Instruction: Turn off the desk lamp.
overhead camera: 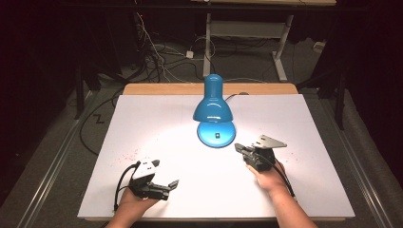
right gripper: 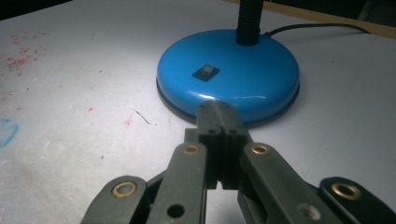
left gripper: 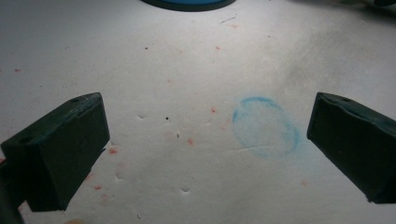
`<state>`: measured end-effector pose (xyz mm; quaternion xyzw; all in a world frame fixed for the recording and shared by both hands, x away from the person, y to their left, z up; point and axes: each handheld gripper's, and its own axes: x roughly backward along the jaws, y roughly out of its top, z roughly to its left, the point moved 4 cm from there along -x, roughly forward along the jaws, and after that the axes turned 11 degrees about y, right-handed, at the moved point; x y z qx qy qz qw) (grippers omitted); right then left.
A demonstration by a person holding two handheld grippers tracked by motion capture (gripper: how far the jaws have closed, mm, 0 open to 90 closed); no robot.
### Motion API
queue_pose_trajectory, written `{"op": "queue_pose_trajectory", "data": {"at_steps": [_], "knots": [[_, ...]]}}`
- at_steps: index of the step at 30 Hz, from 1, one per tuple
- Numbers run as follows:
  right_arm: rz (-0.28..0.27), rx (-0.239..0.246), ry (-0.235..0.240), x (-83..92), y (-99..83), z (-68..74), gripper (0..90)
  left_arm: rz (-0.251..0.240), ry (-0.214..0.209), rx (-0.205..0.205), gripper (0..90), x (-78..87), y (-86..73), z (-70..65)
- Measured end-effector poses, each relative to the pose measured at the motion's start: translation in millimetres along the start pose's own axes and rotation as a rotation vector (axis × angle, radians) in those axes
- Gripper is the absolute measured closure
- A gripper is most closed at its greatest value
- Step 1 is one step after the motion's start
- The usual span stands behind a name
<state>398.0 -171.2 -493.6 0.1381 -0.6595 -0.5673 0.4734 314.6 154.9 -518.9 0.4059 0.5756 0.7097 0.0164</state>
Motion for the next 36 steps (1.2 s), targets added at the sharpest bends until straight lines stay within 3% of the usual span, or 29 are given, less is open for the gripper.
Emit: {"op": "queue_pose_trajectory", "data": {"at_steps": [21,36], "knots": [[0.006,-0.111,0.051,-36.9,20.2,-14.3,90.0,-0.001,-0.006,0.006,0.0,0.1,0.0,0.6],[0.005,-0.117,0.065,-58.5,29.3,-17.9,90.0,-0.003,-0.009,0.004,0.0,0.5,-0.1,0.4]]}}
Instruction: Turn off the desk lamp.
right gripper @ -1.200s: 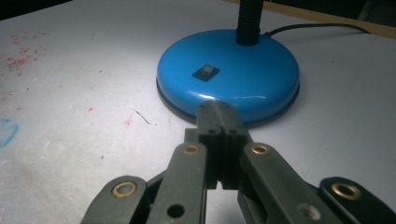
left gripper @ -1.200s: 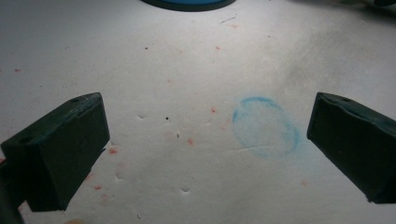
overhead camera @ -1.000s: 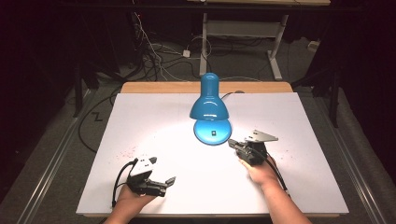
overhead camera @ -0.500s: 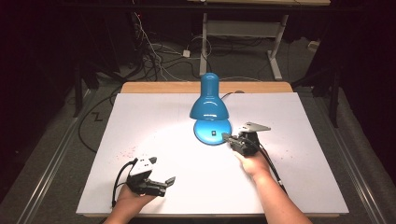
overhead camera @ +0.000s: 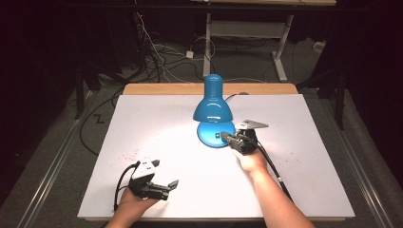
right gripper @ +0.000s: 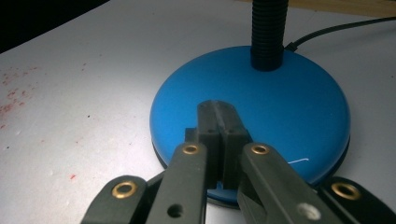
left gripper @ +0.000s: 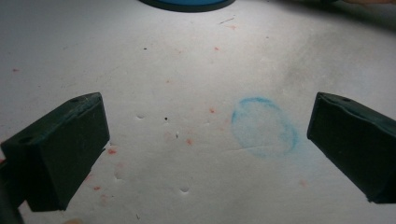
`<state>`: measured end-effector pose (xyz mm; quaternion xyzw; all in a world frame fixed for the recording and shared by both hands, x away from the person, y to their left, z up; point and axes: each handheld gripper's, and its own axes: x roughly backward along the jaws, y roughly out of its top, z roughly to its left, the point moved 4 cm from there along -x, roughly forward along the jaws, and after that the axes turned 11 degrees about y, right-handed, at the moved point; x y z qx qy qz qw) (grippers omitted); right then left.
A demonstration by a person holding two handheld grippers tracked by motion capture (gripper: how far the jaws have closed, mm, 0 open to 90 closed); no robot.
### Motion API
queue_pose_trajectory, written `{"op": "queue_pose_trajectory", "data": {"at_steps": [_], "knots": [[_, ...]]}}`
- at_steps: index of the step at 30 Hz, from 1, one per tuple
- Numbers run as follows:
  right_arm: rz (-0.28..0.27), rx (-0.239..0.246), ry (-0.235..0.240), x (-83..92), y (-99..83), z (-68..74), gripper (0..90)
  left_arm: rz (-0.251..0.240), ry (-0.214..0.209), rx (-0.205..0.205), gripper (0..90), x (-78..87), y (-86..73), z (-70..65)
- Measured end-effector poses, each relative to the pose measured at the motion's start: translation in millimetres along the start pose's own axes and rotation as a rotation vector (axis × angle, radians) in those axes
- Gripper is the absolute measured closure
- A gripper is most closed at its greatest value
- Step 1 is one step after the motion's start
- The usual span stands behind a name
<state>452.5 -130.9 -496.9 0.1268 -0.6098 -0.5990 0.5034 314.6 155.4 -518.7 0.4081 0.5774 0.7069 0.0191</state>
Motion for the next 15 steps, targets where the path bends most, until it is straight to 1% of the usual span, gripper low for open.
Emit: {"op": "queue_pose_trajectory", "data": {"at_steps": [3,6,7,12,15], "knots": [[-0.007,-0.01,0.002,-3.4,1.3,-1.0,90.0,0.0,0.0,0.0,0.0,0.0,0.0,0.1],[-0.01,-0.014,-0.006,-5.0,2.4,-2.3,90.0,-0.001,-0.001,0.0,0.0,0.1,0.0,0.0],[-0.012,-0.023,-0.001,-6.7,3.4,-3.5,90.0,-0.001,-0.002,0.002,0.0,0.0,0.0,0.2],[-0.006,-0.026,0.006,-11.4,5.5,-3.4,90.0,-0.002,0.0,0.004,0.0,0.1,-0.1,0.3],[0.0,-0.027,-0.001,-14.9,6.5,-3.3,90.0,-0.003,0.0,0.005,0.0,0.2,-0.1,0.4]]}}
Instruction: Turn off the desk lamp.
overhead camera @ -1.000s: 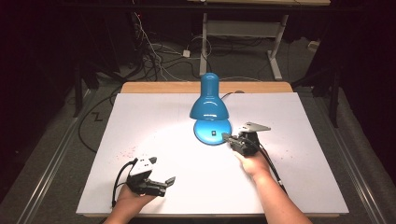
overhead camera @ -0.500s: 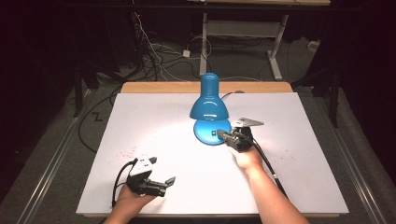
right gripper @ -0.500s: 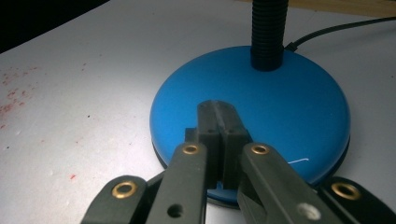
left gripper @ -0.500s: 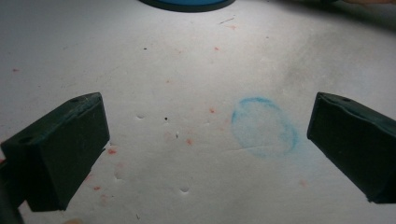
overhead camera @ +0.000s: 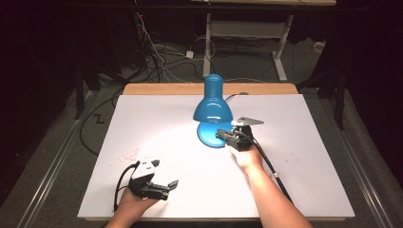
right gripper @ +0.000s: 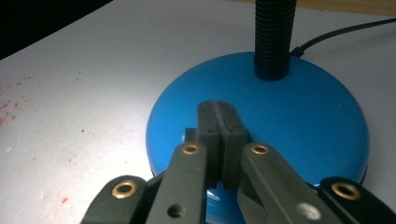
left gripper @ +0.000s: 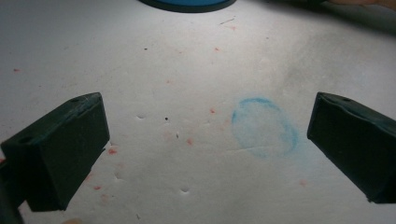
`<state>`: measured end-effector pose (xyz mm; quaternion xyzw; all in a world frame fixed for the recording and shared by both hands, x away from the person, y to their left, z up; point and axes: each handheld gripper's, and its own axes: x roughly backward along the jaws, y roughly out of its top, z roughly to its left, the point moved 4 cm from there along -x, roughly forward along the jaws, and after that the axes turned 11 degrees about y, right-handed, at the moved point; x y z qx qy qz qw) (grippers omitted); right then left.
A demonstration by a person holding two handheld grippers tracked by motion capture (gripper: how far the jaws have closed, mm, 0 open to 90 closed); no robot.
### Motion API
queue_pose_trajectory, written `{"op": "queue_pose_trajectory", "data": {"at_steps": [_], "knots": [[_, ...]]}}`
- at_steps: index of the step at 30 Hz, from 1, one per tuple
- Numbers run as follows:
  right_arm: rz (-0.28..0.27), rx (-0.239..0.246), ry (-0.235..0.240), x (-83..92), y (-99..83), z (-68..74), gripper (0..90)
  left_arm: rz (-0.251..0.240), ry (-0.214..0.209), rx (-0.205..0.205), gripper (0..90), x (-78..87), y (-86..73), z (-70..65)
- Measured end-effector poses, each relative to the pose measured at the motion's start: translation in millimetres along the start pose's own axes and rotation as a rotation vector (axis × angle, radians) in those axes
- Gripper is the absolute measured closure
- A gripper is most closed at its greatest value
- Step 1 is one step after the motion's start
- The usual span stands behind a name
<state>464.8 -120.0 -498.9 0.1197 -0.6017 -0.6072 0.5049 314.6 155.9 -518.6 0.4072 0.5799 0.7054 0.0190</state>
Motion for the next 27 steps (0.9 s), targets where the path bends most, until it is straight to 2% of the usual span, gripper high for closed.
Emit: {"op": "queue_pose_trajectory", "data": {"at_steps": [5,14,27], "knots": [[0.003,-0.012,0.002,-3.1,-1.3,-1.9,90.0,0.0,-0.003,0.0,0.0,0.1,0.0,0.1],[0.005,0.012,-0.003,-3.5,-1.3,-1.9,90.0,-0.001,-0.002,-0.001,0.0,0.1,0.0,0.0],[0.003,0.014,-0.006,-4.6,-1.9,-2.1,90.0,0.001,-0.001,0.003,0.0,0.1,0.0,0.2]]}}
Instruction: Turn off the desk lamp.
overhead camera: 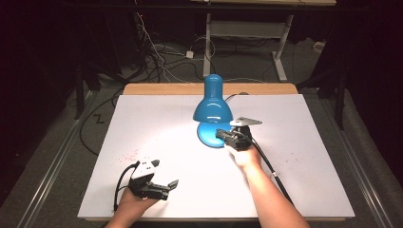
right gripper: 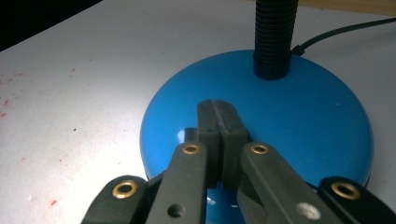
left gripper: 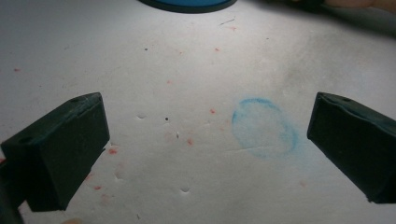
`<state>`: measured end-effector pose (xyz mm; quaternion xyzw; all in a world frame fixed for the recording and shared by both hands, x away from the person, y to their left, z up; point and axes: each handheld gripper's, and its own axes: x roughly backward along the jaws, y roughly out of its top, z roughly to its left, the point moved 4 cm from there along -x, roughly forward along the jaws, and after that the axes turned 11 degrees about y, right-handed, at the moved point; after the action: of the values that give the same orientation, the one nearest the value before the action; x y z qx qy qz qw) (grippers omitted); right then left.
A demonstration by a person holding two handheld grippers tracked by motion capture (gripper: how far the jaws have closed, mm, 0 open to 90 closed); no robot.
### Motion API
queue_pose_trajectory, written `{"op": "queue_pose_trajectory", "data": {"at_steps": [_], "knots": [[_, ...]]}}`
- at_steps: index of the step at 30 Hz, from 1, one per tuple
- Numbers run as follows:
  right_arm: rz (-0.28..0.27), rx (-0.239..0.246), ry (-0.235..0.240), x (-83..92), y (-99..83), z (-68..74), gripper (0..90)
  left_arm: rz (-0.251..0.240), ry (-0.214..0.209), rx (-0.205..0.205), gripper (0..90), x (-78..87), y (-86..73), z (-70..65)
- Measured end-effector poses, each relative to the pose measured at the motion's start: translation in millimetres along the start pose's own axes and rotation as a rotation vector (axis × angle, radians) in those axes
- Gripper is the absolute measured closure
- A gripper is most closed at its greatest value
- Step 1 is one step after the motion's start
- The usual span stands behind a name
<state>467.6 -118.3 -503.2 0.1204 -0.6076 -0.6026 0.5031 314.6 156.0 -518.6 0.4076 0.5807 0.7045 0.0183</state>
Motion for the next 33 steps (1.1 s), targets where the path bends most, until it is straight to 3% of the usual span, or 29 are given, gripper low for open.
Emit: {"op": "queue_pose_trajectory", "data": {"at_steps": [2,5,23,33], "knots": [[0.001,0.006,-0.022,-1.1,-1.0,-1.2,90.0,-0.001,0.0,-0.001,0.0,0.1,0.0,0.0],[-0.005,-0.01,-0.016,-1.9,-1.0,-1.8,90.0,-0.001,-0.001,0.0,0.0,0.0,0.0,0.1],[0.006,0.019,-0.045,-1.5,0.2,0.4,90.0,-0.001,-0.002,-0.001,0.0,0.1,0.0,0.1],[-0.015,0.024,-0.051,11.0,8.2,1.4,90.0,-0.002,-0.006,-0.002,0.0,0.2,0.0,0.1]]}}
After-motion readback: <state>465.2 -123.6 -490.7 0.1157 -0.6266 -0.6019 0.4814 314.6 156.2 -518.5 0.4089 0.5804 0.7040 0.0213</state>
